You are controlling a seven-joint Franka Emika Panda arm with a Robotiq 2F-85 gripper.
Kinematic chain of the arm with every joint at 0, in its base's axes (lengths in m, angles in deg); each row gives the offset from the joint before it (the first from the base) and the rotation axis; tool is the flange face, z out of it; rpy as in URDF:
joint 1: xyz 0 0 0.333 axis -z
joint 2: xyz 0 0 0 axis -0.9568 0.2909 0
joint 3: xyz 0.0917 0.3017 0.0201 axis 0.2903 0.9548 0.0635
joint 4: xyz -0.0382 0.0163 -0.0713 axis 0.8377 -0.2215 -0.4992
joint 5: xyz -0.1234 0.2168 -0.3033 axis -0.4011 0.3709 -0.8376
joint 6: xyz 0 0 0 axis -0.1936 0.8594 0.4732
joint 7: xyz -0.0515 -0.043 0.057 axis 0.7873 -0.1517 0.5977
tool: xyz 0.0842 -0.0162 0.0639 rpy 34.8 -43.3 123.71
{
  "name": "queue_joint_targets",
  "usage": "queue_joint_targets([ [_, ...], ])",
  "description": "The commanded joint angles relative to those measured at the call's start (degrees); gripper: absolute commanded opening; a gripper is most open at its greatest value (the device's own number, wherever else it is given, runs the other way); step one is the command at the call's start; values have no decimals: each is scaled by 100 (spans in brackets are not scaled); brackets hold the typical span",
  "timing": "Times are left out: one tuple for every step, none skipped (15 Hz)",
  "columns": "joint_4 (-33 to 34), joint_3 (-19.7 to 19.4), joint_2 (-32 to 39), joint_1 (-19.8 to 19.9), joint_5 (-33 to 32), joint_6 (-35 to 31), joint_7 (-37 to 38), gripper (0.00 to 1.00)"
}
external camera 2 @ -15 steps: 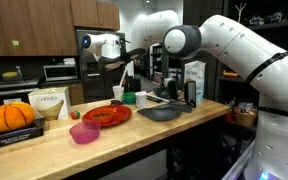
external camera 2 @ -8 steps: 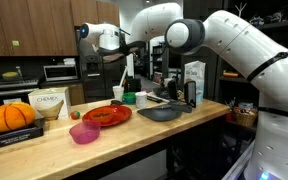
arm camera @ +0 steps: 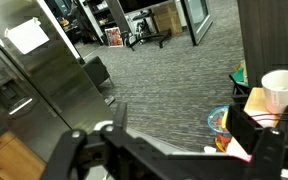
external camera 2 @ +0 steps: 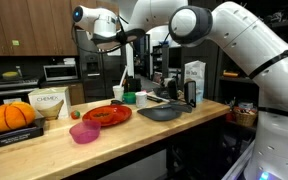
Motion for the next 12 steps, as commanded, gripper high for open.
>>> queue_joint_targets([
  [-749, 187, -685, 11, 236, -31, 255, 100],
  [-907, 228, -819, 8, 260, -55, 318, 100],
  [-1087, 270, -980, 5, 279, -54, 380, 100],
  [-1281, 311, -1141, 10, 289, -79, 457, 100],
  [-1480, 349, -1294, 15, 285, -108, 554, 100],
  [-1702, 402, -1474, 25, 296, -148, 618, 100],
  [-1922, 439, -1636, 30, 284, -183, 713, 100],
  [-2168, 492, -1825, 47, 302, -238, 787, 100],
  [-2417, 548, -2015, 65, 334, -306, 834, 100],
  [-2666, 603, -2195, 94, 383, -406, 889, 100],
  [-2932, 666, -2392, 124, 475, -541, 898, 100],
  [-3181, 705, -2575, 142, 558, -652, 919, 100],
])
